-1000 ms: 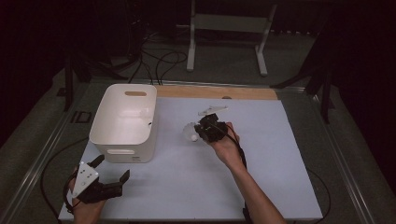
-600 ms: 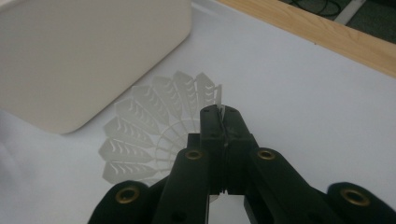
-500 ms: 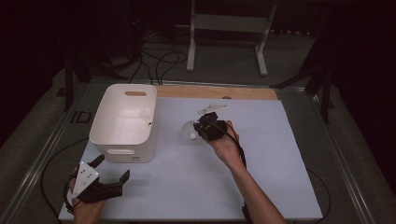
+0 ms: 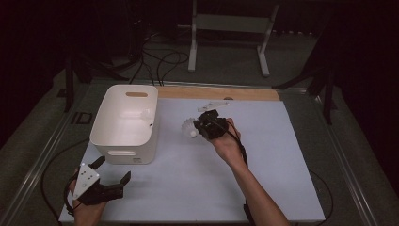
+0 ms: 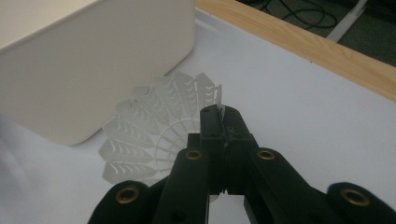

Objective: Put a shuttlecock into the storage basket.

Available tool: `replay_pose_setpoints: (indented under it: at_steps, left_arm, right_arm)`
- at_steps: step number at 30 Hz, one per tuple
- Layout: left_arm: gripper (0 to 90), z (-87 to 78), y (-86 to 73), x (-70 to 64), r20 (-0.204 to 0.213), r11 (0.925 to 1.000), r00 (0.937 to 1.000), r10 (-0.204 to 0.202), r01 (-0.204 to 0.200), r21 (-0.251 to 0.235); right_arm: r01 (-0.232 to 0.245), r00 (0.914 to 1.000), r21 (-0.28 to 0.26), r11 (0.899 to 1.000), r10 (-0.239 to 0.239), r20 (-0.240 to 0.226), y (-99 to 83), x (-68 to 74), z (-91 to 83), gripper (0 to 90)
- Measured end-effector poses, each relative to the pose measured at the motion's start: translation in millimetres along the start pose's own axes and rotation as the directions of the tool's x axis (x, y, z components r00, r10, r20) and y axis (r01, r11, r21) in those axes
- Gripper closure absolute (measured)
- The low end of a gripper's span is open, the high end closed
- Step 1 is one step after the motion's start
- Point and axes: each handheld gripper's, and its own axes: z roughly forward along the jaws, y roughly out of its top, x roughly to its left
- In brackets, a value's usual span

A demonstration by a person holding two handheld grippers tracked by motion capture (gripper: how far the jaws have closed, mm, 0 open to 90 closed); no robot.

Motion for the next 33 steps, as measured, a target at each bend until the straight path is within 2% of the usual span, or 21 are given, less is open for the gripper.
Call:
replay_pose_setpoints:
  at_steps: [33]
  left_arm:
    - [0.0, 0.4, -0.1, 0.0, 0.002, 1.0, 1.0, 0.001, -0.001, 0.001]
  right_arm:
    - [0.015, 0.9999, -0.03, 0.999, -0.014, 0.007, 18.1, 2.8, -8.0, 89.2]
